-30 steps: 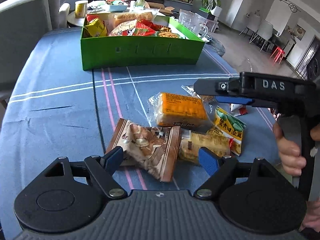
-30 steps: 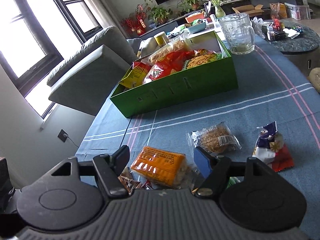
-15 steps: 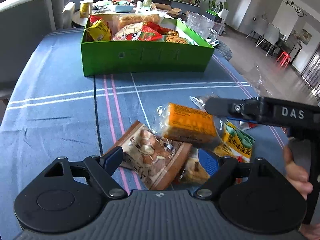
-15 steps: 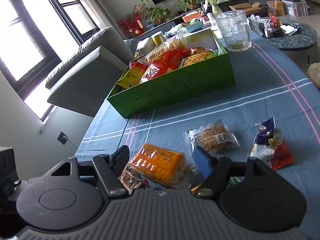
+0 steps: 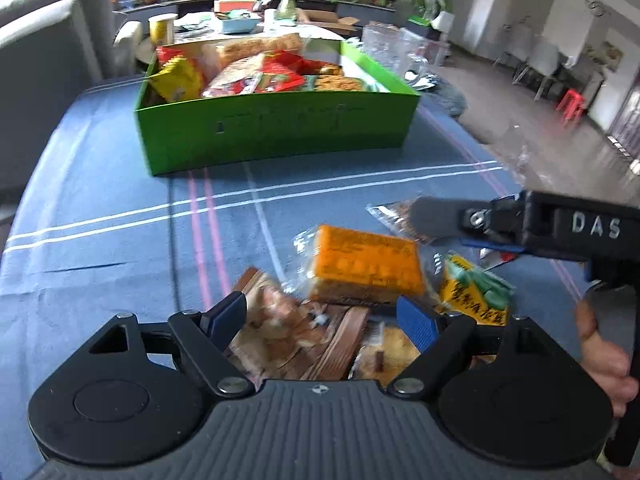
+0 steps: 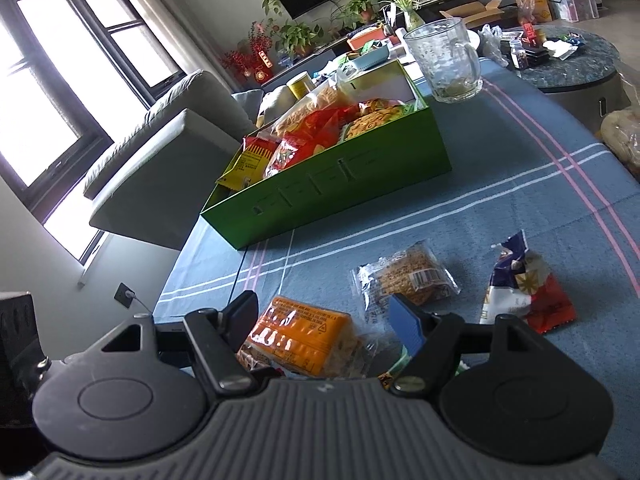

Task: Organize snacks
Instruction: 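Move the left tool to the brown mushroom-print snack bag and grasp it, then lift the brown bag with the left tool while the right tool grasps the orange cracker pack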

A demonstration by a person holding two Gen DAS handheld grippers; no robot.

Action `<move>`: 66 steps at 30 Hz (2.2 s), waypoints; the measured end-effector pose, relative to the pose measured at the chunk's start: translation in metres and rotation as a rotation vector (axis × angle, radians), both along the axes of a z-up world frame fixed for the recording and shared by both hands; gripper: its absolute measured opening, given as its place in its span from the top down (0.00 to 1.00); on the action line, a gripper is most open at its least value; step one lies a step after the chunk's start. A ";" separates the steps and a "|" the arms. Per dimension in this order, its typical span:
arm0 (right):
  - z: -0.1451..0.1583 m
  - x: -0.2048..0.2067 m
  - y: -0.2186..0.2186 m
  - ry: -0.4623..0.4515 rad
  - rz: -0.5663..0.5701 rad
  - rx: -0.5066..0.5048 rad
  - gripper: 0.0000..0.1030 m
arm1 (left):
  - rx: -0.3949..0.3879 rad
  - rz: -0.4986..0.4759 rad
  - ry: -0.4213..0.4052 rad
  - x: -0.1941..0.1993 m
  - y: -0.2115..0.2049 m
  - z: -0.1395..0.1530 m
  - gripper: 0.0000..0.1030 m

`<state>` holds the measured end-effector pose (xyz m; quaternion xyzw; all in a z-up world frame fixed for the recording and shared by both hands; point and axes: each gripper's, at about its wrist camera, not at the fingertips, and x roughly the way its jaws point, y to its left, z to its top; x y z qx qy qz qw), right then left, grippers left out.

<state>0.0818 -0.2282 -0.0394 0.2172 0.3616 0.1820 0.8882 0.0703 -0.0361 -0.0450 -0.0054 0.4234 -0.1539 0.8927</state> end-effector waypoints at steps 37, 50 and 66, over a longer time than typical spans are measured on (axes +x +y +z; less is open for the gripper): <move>-0.001 0.001 -0.006 0.010 -0.002 0.017 0.37 | 0.085 0.151 0.086 0.041 0.014 -0.021 0.22; 0.001 -0.002 -0.004 -0.021 0.037 -0.001 0.37 | 0.099 0.151 0.015 0.028 0.020 -0.023 0.33; 0.002 -0.014 0.032 -0.135 0.134 -0.215 0.37 | 0.101 0.197 -0.071 0.008 0.037 -0.013 0.34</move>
